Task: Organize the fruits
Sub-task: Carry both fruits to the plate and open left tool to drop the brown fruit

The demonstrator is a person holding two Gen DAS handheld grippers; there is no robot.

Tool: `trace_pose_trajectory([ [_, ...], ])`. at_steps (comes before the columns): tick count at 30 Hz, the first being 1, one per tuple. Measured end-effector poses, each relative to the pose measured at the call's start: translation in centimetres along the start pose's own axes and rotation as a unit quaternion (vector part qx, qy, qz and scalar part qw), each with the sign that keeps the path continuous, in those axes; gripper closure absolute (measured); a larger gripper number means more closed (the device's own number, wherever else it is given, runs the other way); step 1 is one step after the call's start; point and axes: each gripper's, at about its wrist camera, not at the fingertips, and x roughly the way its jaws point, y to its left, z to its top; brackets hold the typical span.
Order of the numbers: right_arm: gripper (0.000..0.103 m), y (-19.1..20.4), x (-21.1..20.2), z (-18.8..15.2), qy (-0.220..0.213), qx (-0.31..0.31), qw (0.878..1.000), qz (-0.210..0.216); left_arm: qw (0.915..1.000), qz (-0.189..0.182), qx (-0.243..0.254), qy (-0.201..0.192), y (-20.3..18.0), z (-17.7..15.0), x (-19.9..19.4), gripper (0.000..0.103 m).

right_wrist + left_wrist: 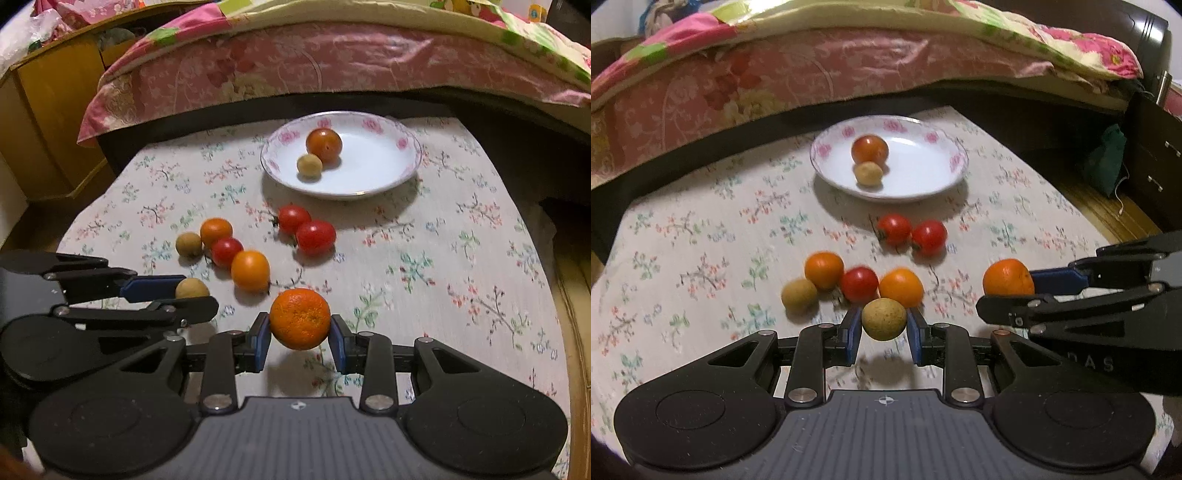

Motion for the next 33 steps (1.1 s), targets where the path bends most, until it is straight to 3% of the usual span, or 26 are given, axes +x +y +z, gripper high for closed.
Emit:
trace_pose_trajectory([
  [18, 0.069, -1.6, 1.5, 5.3, -0.044, 0.011, 0.999, -0.010, 0.9991, 0.013, 0.008, -0.039, 0.6, 5.5, 2.4, 0.071],
  [33, 0.069, -5.2, 6.3, 10.1, -0.055, 0.021, 0.998, -0.005, 0.9987, 0.025, 0.015, -0.042, 1.3, 9.4, 7.3, 0.071],
])
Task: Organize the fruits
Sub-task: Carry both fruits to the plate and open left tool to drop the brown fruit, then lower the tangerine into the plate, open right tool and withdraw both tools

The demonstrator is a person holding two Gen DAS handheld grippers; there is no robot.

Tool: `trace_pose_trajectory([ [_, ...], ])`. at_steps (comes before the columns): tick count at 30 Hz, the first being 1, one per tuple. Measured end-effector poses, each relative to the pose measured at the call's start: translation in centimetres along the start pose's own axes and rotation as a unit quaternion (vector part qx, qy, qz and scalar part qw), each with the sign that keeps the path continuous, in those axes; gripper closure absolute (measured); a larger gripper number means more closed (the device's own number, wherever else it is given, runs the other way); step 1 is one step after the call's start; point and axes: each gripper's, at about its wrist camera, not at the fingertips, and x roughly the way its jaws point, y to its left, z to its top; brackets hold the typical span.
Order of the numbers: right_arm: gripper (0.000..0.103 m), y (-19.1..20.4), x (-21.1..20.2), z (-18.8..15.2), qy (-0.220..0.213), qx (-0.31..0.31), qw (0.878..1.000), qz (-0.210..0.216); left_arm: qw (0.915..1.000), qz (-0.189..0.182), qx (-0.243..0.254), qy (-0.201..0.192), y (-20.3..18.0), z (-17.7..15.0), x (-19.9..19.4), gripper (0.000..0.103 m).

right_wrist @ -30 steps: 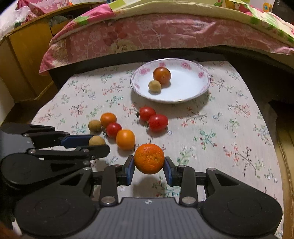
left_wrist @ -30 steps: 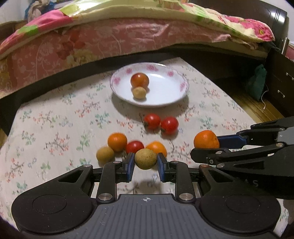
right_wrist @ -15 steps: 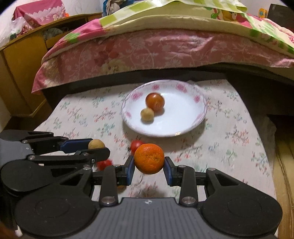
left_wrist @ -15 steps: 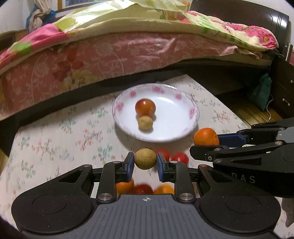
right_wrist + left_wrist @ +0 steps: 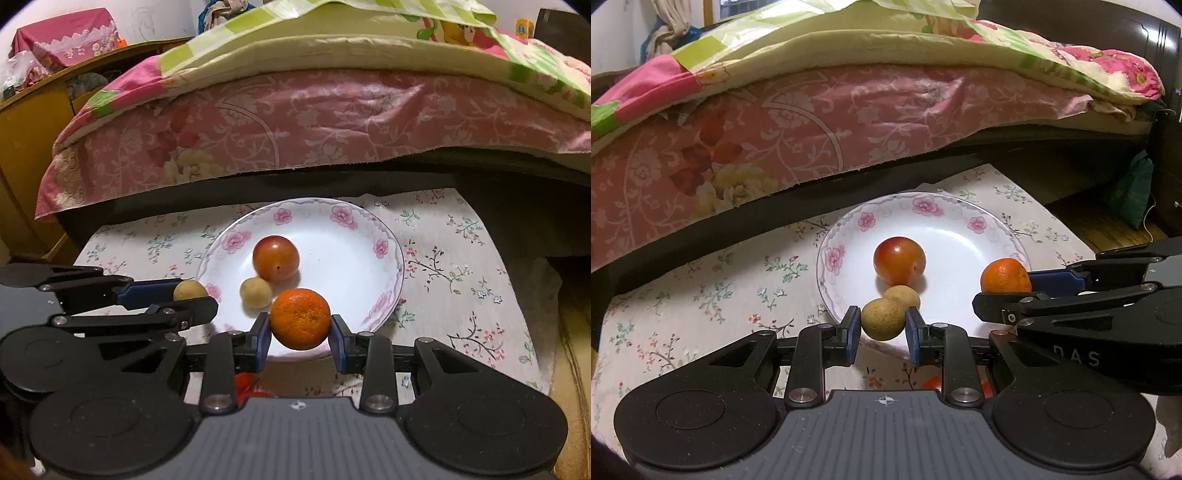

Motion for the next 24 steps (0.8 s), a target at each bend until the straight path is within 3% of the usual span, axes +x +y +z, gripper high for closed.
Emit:
trace_pose_trajectory([
  [24, 0.068, -0.7, 1.6, 0.5, 0.000, 0.010, 1.000, -0.003, 1.0000, 0.004, -0.008, -0.001, 0.5, 0.4, 1.2, 0.063],
])
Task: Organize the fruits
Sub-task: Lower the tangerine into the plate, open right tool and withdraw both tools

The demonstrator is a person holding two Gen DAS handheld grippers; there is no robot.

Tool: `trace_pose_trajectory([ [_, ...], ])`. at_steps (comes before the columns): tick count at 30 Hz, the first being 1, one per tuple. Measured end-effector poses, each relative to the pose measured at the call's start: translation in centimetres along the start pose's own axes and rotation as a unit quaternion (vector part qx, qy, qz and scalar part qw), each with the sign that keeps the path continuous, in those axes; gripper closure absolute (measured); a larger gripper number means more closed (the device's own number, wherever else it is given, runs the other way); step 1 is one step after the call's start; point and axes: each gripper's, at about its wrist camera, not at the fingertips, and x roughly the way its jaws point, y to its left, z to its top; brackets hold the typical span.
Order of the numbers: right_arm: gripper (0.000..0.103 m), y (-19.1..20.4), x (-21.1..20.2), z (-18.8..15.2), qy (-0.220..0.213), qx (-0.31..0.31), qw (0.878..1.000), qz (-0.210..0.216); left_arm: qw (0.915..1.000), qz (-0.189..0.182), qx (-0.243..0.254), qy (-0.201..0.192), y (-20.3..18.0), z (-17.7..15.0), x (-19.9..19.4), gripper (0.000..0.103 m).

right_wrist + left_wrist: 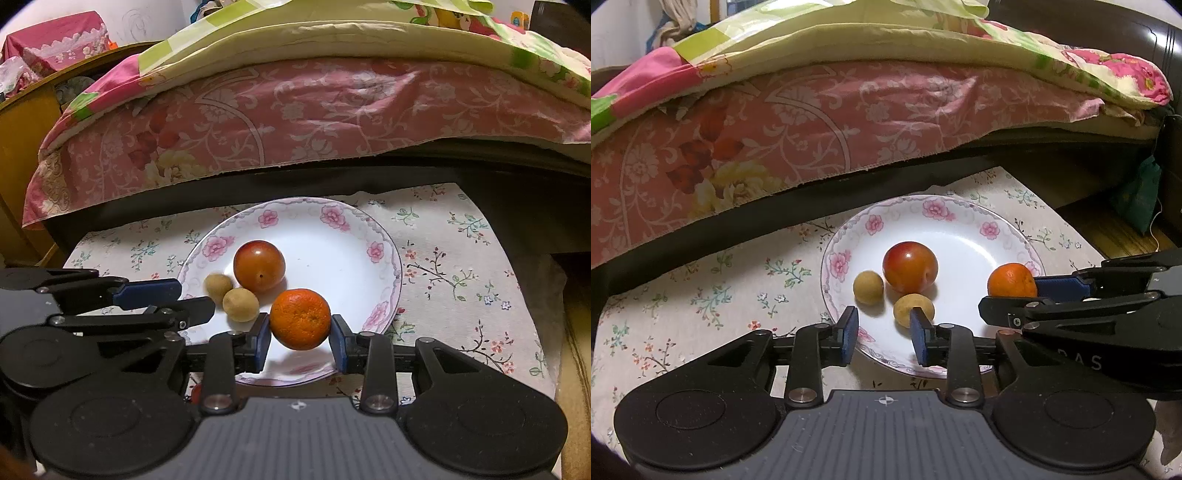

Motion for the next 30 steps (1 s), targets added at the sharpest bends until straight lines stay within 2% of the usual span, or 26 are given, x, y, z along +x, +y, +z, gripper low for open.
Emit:
trace_pose_trajectory([
  [16, 0.068, 0.1, -0.9, 0.2, -0.016, -0.003, 1.000, -0.001, 0.9999, 0.007, -0.002, -0.008, 0.4, -0.2, -2.0, 0.060],
  [30, 0.068, 1.9, -4.7, -1.5, -0.018, -0.018, 1.000, 0.007, 0.9999, 0.006, 0.006, -0.015, 0.5, -2.1, -7.3, 0.055],
])
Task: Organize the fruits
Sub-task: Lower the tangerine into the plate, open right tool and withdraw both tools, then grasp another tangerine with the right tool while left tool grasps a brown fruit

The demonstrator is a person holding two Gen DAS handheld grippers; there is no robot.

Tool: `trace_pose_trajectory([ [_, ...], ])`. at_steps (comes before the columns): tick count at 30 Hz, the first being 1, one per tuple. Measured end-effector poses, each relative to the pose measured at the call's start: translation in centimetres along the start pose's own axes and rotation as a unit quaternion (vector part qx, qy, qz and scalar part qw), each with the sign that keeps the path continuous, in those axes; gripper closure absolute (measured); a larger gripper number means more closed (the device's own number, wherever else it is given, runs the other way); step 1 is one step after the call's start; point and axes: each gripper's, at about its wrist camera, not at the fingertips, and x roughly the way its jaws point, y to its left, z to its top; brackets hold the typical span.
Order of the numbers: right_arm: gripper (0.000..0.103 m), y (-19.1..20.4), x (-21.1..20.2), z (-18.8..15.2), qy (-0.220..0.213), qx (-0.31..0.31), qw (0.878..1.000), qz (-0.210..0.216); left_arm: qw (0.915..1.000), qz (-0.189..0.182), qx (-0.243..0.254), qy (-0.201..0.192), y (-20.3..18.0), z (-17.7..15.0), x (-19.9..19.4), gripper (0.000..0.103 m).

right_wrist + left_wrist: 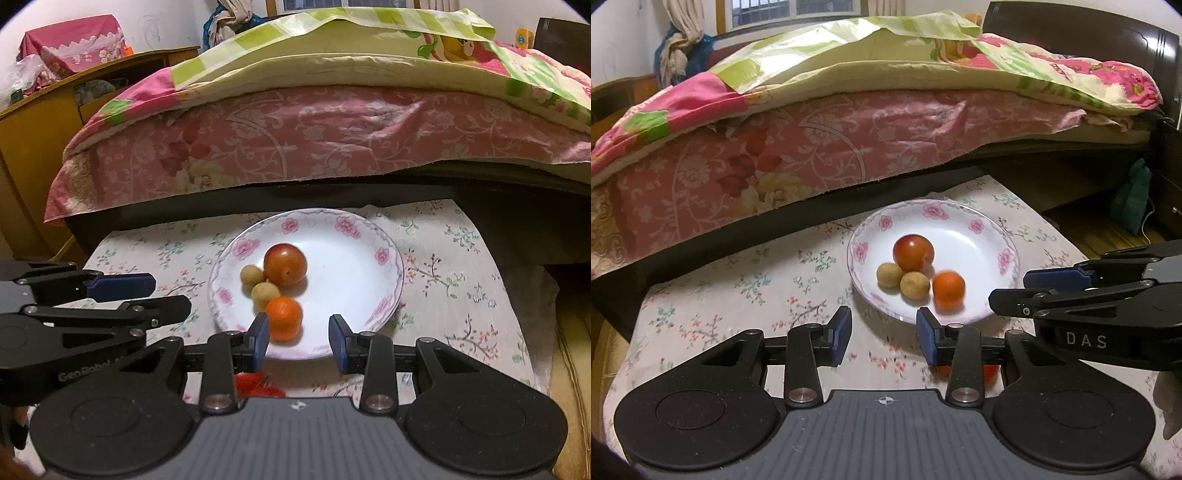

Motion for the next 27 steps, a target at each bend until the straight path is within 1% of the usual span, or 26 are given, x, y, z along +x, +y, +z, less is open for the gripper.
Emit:
trace_pose_trajectory([
  [6, 0.068, 1.5, -1.9, -1.6, 0.009, -0.007, 1.000, 0.010, 1.0000, 0.001, 0.000, 0.007, 0.2, -1.7, -2.0, 0.055],
  [9, 0.068, 2.4, -2.6, -2.4, 0.014, -0.009, 1.000, 0.017, 0.9999, 0.004, -0.002, 0.015, 0.6, -2.8, -2.8, 0.053],
  [12, 0.068, 3.0, -3.2, -3.3, 0.020, -0.010, 0.999, 0.023, 0.9997, 0.006, -0.002, 0.025, 1.2, -4.3, -3.6, 0.050],
  [16, 0.068, 3.8, -3.5, -4.8, 0.039, -0.021, 0.999, 0.026, 0.9989, 0.009, -0.008, 0.046, 2.3, -6.2, -3.9, 0.050],
  [20, 0.068, 4.7, -3.3, -6.1, 0.060, -0.040, 0.997, 0.031, 0.9983, -0.004, -0.012, 0.057, 2.7, -7.1, -3.8, 0.050],
  [24, 0.068, 5.7, -2.9, -6.3, 0.075, -0.070, 0.994, 0.027, 0.9983, -0.020, -0.002, 0.055, 2.3, -7.3, -3.8, 0.049],
  [27, 0.068, 6.3, -2.4, -6.3, 0.075, -0.081, 0.993, 0.035, 0.9981, -0.023, 0.010, 0.055, 2.0, -7.6, -3.6, 0.048],
])
